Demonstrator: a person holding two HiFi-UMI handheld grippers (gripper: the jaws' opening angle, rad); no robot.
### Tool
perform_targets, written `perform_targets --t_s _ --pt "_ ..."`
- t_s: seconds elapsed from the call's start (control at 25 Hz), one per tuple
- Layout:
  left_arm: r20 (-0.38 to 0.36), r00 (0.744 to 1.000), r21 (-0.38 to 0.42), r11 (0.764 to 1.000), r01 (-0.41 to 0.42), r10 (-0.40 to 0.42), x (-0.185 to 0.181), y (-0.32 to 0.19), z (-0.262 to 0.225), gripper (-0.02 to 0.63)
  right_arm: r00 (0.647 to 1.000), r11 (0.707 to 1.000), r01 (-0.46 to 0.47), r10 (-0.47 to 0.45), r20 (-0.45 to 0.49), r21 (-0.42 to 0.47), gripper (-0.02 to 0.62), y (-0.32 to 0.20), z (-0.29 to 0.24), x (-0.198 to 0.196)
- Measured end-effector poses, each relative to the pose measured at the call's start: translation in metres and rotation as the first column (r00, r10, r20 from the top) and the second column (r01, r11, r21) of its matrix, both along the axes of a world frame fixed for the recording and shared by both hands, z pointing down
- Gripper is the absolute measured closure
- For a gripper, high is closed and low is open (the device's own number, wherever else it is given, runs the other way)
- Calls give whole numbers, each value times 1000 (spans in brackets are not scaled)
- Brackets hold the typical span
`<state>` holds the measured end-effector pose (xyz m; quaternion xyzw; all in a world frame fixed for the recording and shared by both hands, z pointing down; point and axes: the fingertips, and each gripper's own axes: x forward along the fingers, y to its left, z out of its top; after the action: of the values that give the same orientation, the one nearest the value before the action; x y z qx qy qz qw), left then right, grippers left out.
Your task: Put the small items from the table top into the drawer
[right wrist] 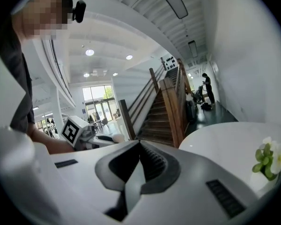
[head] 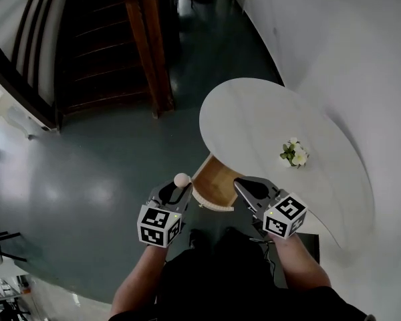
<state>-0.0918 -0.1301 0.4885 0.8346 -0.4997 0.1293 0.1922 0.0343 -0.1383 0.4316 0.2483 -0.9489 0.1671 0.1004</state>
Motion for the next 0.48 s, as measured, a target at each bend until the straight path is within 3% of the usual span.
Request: perform_targets --t_s 0.08,0.24,0.48 --pt "2 1000 -8 1000 -10 10 -9 2 4 469 1000 1000 -2 2 13 -16 584 5 0 -10" --pt "-8 1000 -36 999 -17 17 -21 -2 14 469 998 999 -19 17 -59 -28 584 5 12 -19" --pt "12 998 -77 995 -61 62 -12 -22 37 469 995 995 -61 55 -78 -74 584 -19 43 -15"
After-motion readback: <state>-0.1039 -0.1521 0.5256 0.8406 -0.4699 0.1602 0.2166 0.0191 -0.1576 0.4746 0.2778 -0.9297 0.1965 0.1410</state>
